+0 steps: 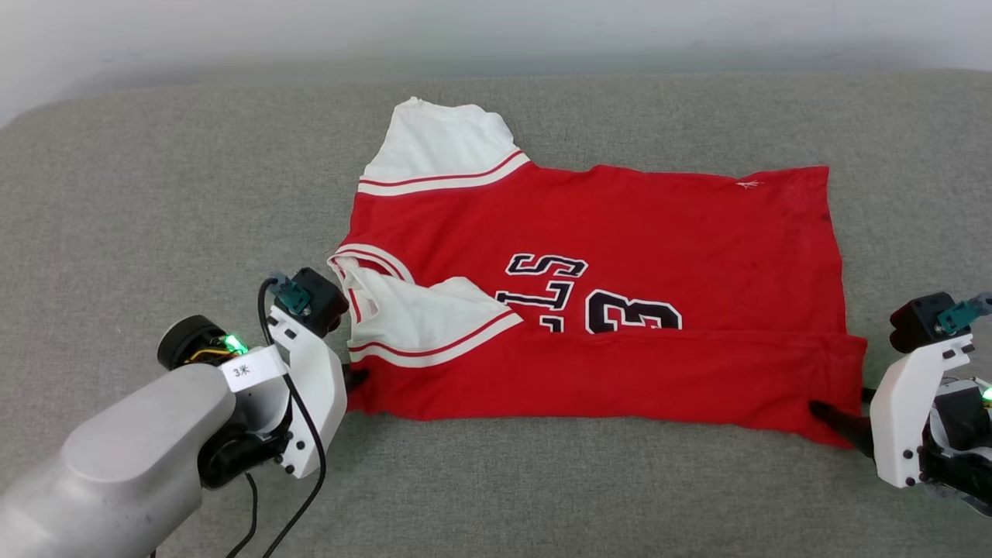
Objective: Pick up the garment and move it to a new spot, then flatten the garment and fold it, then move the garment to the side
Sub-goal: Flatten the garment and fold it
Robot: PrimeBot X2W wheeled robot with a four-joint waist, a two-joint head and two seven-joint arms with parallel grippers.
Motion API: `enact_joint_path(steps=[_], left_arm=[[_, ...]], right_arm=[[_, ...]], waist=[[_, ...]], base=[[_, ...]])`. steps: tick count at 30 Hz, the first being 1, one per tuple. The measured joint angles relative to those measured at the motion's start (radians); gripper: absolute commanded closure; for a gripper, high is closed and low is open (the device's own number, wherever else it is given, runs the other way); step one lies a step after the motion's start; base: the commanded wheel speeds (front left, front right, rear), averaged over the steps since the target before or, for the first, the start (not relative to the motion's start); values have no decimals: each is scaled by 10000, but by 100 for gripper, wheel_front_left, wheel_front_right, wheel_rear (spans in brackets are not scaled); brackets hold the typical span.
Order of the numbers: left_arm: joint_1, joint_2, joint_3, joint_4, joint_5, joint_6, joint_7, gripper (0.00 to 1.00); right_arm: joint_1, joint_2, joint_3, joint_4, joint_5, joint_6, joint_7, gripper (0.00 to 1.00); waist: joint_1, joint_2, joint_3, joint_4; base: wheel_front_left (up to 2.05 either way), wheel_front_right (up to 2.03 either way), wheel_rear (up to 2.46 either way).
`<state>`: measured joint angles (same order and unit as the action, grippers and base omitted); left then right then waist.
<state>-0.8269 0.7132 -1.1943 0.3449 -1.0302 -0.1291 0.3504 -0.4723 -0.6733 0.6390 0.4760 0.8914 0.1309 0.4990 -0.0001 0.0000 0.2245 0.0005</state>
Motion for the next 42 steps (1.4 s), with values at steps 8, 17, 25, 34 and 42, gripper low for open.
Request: enact_joint_path(steps=[8,17,25,34,42], left_arm=[[42,-21,-92,144,-6,0,-211,100],[495,316,-42,107,-523,0,-535,100],[988,863,-8,-598,-734,105,-729,100],[1939,1501,-157,-1946,-938,704,-813,100],[2421,1641,-234,-2247,-1081,1066,-869,100]], right_arm=[[-3,232,197,485,-111,-31,-456,58],[254,-65,556,-153,-127,2,-1202,100],[877,-648,299,-1091,-21,2,-1296,100],[2096,-1083,-646,-2098,-58,2,-1062,100],[2807,-894,-1511,-2288,-593,4,-529,100]], waist=[[0,-1,77,70],[1,-1,-579,-76],[1,0,-1111,-129],[1,0,-1373,-26],[1,0,-1199,-27]], base=[[0,0,0],[0,0,0],[0,0,0],[0,0,0],[0,0,0]])
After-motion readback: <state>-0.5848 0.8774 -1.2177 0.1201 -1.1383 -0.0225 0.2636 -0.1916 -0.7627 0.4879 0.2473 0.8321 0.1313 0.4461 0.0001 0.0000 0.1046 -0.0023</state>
